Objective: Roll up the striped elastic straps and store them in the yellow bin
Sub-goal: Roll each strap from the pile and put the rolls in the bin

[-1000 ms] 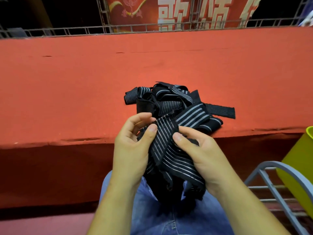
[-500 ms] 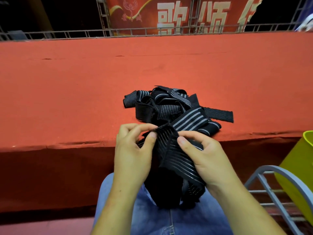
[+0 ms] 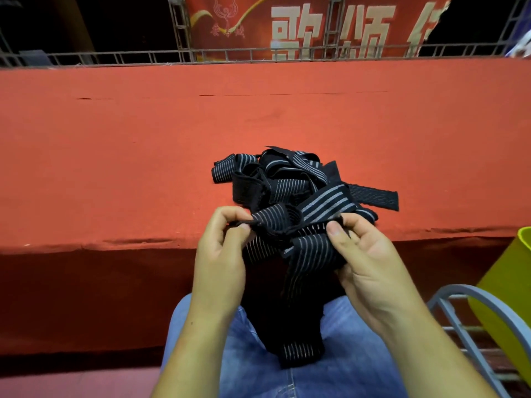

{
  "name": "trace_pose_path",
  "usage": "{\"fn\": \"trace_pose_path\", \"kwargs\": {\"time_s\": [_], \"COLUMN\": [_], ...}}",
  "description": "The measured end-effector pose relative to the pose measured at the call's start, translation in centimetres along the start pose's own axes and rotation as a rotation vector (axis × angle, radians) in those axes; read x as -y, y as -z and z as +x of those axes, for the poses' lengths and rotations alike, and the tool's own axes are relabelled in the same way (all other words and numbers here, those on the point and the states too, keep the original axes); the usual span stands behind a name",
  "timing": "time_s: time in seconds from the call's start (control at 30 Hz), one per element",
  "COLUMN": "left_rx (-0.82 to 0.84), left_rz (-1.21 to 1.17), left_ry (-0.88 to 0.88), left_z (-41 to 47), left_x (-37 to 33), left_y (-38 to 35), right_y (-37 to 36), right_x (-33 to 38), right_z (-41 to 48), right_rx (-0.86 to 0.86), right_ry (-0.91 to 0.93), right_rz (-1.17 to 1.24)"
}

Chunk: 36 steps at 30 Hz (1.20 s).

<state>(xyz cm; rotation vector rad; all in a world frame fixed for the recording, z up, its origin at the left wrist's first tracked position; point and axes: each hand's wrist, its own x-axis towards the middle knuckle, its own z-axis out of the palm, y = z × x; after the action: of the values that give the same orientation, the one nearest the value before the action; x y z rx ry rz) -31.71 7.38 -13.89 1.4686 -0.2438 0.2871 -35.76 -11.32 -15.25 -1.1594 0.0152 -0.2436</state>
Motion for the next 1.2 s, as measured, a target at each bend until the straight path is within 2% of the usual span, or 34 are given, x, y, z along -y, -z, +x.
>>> {"fn": "trace_pose_path", "kwargs": {"time_s": [0.17, 0.33, 0.57, 0.8, 0.97, 1.2], "left_rx": [0.039, 0.03, 0.047, 0.062, 0.109, 0.098], "left_rz": [0.04, 0.075, 0.017, -0.137, -0.246, -0.344], "left_ry": [-0.062, 0.036, -0.016, -0.006, 0.052, 0.041], "left_z": [-0.2, -0.3, -0.5, -0.8, -0.9, -0.8], "left_x": [0.0, -0.4, -0.7, -2.2, -2.8, -3.7], "left_y": [0.4, 0.3, 0.1, 0.0, -0.2, 0.0], "right_y": [-0.4, -0.5, -0.8, -1.4, -2.4, -2.5], "right_x": [-0.1, 0.1, 1.1, 0.8, 1.0, 0.2], "right_z": [-0.1, -0.1, -0.2, -0.6, -1.2, -1.2], "right_rx": [-0.004, -0.069, -0.09, 0.077, 0.187, 0.295], "right_ry": [0.085, 0.092, 0.143, 0.091, 0.086, 0.141], "right_rz": [-0.146, -0.131, -0.148, -0.232, -0.396, -0.628]}}
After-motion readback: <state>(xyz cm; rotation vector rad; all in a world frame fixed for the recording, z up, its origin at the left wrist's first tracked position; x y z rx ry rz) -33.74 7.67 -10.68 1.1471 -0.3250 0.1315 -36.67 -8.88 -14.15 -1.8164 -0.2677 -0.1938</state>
